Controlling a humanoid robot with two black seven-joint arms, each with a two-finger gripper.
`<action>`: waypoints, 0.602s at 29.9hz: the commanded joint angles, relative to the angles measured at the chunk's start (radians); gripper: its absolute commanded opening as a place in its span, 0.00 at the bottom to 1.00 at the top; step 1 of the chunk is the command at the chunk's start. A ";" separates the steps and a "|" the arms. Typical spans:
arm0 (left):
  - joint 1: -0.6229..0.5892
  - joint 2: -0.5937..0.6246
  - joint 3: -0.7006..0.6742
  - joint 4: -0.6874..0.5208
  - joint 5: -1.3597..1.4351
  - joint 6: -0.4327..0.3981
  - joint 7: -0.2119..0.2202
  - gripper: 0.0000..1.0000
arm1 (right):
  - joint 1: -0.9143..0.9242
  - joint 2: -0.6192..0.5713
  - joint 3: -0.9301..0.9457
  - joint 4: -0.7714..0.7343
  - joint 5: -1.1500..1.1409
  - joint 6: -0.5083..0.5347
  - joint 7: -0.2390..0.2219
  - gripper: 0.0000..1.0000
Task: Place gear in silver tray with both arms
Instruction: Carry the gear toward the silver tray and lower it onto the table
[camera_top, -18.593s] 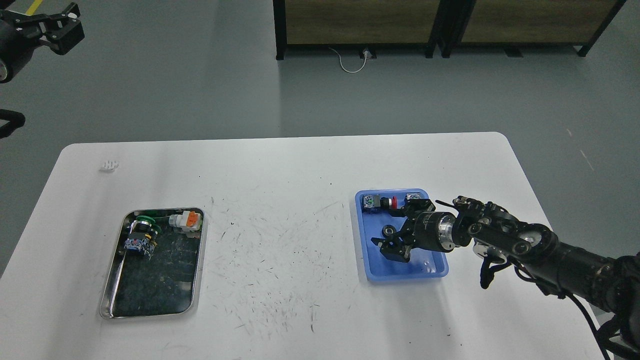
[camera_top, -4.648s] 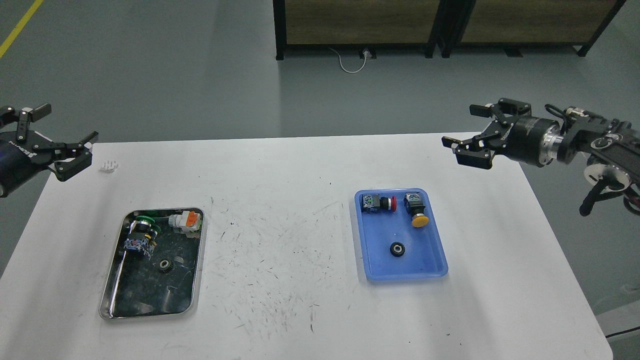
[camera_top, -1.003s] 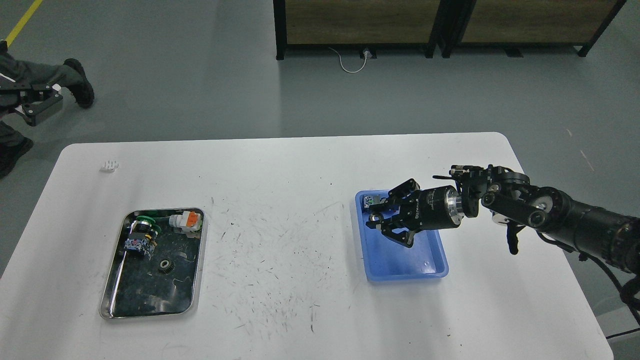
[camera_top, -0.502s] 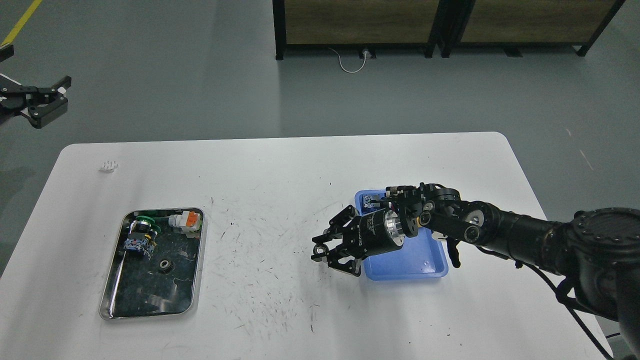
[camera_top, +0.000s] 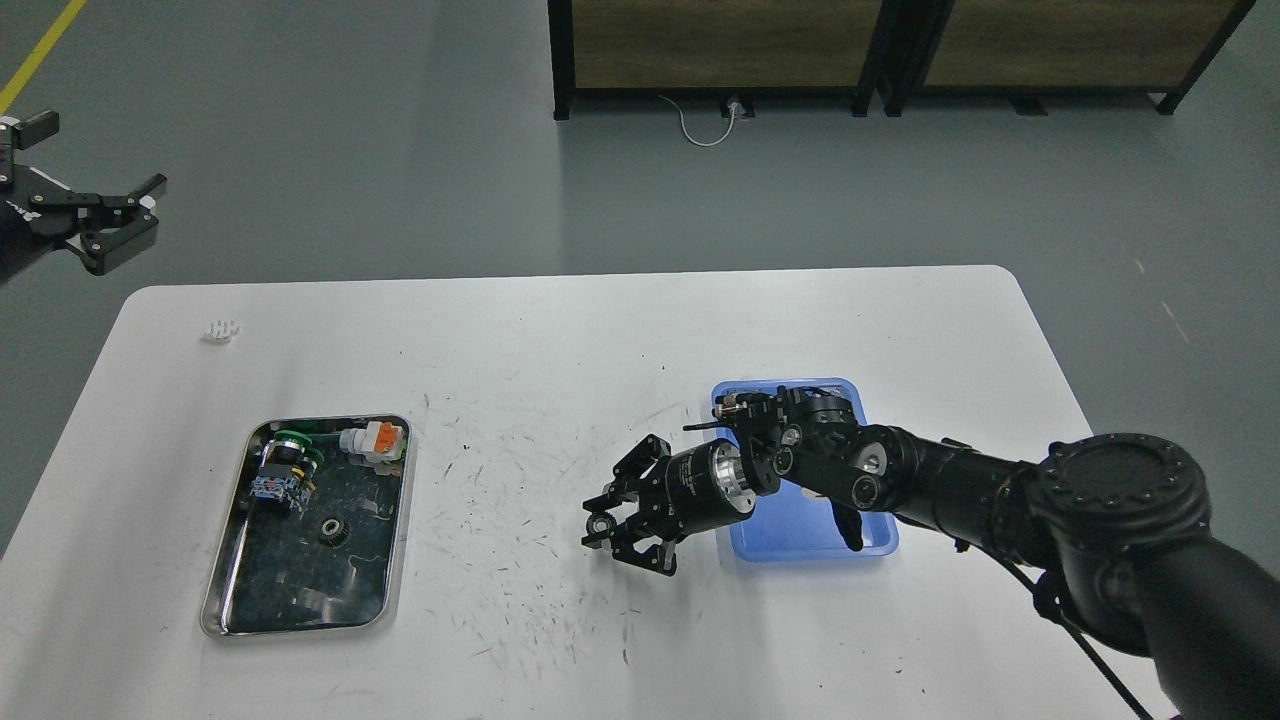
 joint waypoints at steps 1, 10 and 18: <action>-0.002 0.000 0.000 0.000 0.000 0.000 -0.001 0.98 | -0.016 0.001 -0.008 -0.040 -0.001 0.000 0.000 0.32; -0.001 0.001 0.000 0.000 0.000 0.000 -0.002 0.98 | -0.017 0.001 -0.009 -0.074 -0.001 0.000 0.004 0.36; -0.002 0.011 0.000 0.000 0.000 -0.002 -0.004 0.98 | -0.005 0.001 -0.008 -0.079 -0.001 0.000 0.026 0.38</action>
